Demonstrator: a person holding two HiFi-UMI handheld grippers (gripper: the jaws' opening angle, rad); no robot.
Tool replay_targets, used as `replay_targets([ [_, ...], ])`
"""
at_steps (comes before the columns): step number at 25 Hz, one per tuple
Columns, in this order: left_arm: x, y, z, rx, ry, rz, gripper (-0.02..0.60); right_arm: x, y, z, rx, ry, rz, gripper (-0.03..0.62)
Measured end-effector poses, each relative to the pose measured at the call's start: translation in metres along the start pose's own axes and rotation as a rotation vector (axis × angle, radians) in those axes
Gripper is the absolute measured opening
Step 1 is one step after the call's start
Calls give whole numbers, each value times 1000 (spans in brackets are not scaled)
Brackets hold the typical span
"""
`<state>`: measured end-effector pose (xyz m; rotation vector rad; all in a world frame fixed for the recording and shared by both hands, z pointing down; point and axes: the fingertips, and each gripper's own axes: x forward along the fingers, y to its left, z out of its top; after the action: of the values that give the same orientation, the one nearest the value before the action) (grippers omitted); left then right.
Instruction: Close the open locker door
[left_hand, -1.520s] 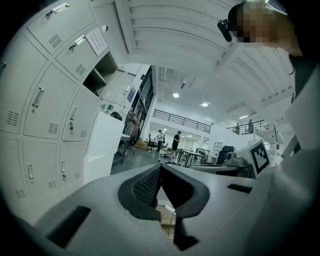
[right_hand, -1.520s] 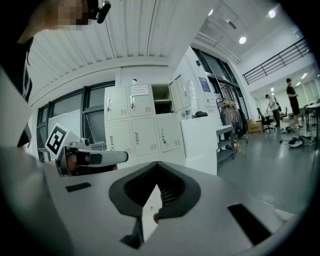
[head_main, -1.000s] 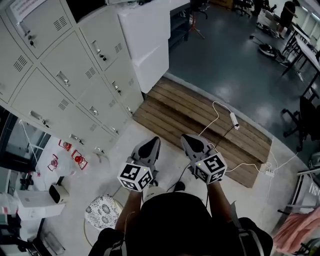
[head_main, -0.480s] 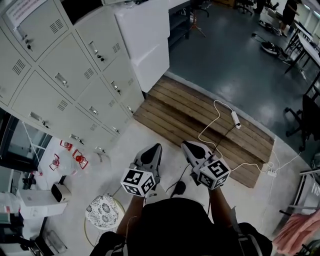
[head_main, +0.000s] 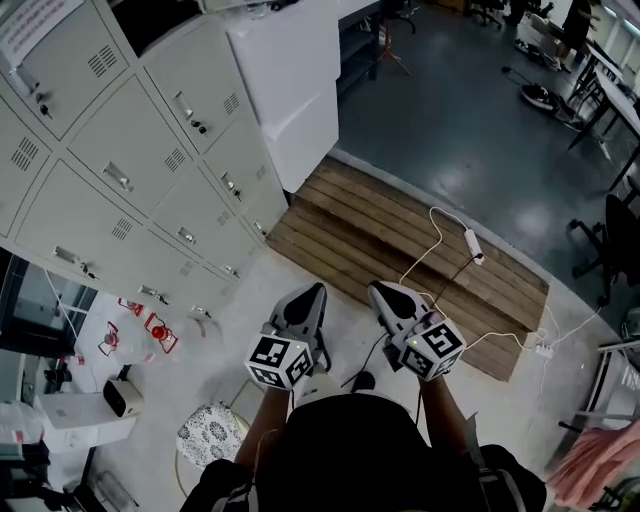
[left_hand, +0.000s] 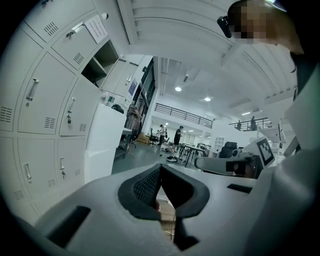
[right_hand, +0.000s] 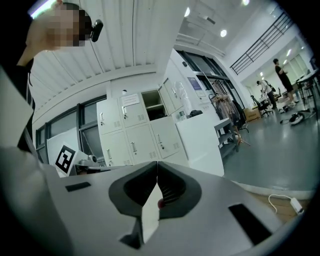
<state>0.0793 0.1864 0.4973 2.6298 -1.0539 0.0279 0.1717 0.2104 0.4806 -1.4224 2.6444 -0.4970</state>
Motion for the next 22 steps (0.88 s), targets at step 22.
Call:
replay_targets([
  [22,34,217,87,-25,-28,-19,17,226,-8,39,-66,49,-67,5],
])
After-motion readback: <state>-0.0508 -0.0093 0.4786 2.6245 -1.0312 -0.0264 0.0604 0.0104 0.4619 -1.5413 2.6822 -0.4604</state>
